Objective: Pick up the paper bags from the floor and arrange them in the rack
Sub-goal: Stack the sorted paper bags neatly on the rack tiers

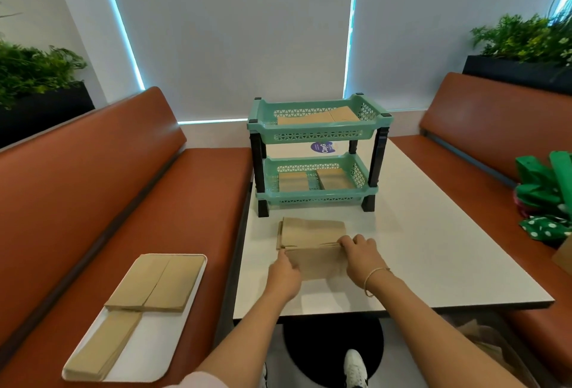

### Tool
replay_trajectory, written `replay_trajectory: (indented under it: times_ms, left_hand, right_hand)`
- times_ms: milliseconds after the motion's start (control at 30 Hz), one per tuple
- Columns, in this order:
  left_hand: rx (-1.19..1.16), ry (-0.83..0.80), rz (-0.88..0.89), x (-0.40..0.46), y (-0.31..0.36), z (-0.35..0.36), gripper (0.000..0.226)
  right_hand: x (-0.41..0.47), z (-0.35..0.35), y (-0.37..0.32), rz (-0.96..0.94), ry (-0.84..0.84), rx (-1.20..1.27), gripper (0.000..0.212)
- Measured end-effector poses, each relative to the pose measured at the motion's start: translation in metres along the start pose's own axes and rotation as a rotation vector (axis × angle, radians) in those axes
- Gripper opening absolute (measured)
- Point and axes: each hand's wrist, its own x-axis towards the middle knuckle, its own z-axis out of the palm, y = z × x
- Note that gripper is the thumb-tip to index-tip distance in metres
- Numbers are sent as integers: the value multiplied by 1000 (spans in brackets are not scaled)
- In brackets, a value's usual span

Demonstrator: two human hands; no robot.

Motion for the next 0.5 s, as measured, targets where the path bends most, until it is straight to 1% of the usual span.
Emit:
replay_trajectory:
  times_ms: [133,233,333,400,500]
  left_hand:
    - [-13,8,-8,8,1,-5,46]
    - [-17,4,-15,8,-1,-7,45]
    - [41,-47,-12,4,-9,-4,41]
    - [45,-48,-9,5,-11,-4,40]
    - [-11,-40,-30,11,-6,-9,33]
  right_hand:
    - [7,-7,1,11,45,-64,49]
    - [4,-4,1,-21,68,-71,63]
    - [-2,3,1,-63,60,-106,67]
    - [1,3,2,-66,46,-101,66]
    - [8,-5,5,-40,-29,1,57]
